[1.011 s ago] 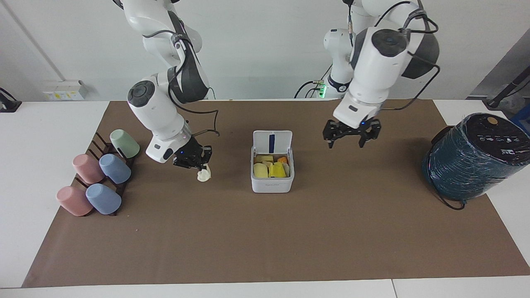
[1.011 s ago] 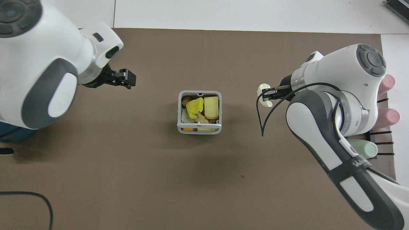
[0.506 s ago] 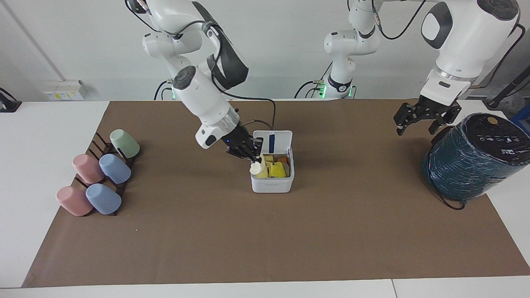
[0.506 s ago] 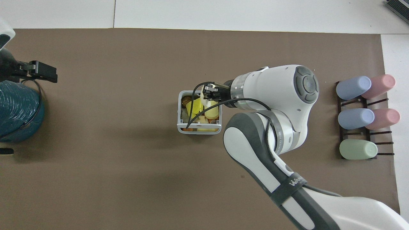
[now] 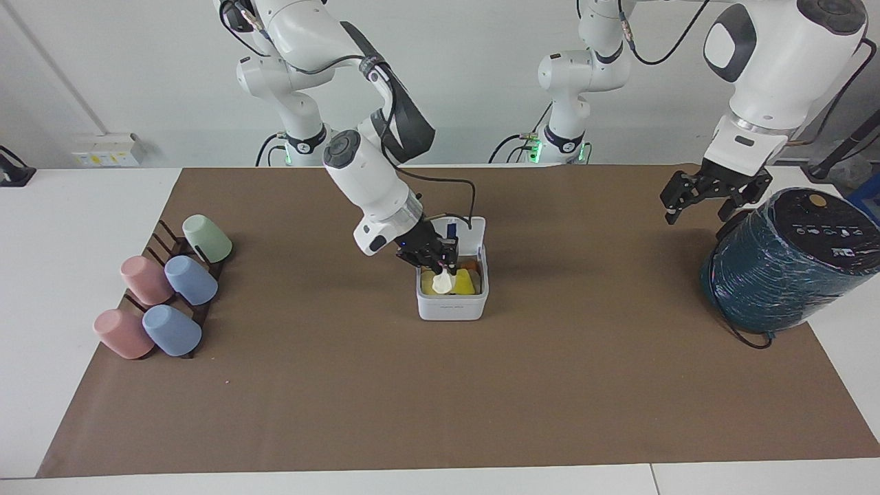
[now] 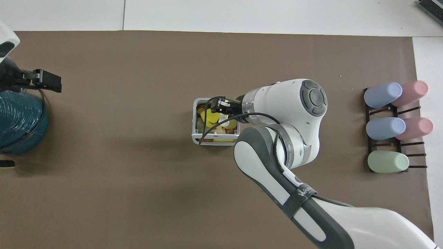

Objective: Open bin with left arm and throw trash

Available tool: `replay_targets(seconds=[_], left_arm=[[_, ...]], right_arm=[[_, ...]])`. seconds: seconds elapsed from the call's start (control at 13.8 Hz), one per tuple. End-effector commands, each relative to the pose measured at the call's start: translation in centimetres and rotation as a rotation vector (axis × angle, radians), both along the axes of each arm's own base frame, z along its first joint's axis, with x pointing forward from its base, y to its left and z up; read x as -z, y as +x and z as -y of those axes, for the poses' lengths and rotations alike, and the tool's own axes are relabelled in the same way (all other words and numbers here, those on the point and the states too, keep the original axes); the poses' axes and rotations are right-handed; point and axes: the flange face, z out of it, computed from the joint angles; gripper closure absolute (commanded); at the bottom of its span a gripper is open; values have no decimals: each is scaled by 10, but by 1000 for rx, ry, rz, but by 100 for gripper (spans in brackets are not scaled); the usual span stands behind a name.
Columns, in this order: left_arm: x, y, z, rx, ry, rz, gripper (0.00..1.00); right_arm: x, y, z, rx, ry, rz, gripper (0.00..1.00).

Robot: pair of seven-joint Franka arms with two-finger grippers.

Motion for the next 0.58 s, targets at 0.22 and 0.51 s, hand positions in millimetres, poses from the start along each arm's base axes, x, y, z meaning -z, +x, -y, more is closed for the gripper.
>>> replay_targets(seconds=[0.22, 0.51], left_arm=[[14, -23, 2, 8, 26, 9, 0], [14, -24, 1, 8, 27, 5, 0]], right_arm=[[-30, 2, 6, 23, 27, 45, 0], [-74, 19, 64, -62, -253, 244, 0]])
